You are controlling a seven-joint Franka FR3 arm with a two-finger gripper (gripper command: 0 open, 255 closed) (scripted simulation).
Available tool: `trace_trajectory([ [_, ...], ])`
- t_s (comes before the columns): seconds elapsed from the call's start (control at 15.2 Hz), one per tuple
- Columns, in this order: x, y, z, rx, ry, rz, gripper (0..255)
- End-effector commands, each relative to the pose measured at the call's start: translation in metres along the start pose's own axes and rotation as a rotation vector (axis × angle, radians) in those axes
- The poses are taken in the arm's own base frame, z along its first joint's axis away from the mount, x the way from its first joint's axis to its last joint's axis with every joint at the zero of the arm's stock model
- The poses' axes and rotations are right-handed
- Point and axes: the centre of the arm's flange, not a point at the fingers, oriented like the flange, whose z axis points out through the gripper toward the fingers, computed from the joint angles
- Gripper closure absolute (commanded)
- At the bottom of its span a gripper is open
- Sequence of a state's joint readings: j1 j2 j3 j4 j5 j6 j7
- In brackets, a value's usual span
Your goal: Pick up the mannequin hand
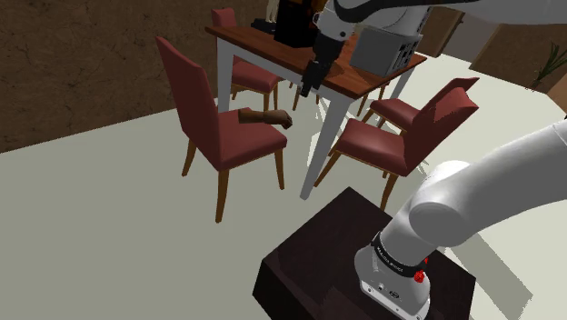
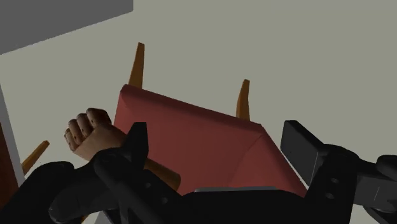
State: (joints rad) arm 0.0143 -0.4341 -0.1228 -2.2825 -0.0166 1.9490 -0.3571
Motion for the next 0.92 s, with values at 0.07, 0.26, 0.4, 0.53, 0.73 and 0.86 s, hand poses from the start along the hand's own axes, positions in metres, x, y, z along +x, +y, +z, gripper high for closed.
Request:
trace_trajectory([
  [0.07, 0.024, 0.022, 0.026, -0.016, -0.021, -0.090, 0],
  [0.26, 0.047, 0.041, 0.052, -0.032, -0.042, -0.177, 0],
  [0.4, 0.063, 0.053, 0.070, -0.042, -0.056, -0.235, 0],
  [0.53, 0.079, 0.064, 0.088, -0.052, -0.070, -0.293, 0],
  [0.73, 0.104, 0.079, 0.116, -0.067, -0.091, -0.379, 0],
  [0.86, 0.121, 0.088, 0.134, -0.077, -0.105, -0.437, 0],
])
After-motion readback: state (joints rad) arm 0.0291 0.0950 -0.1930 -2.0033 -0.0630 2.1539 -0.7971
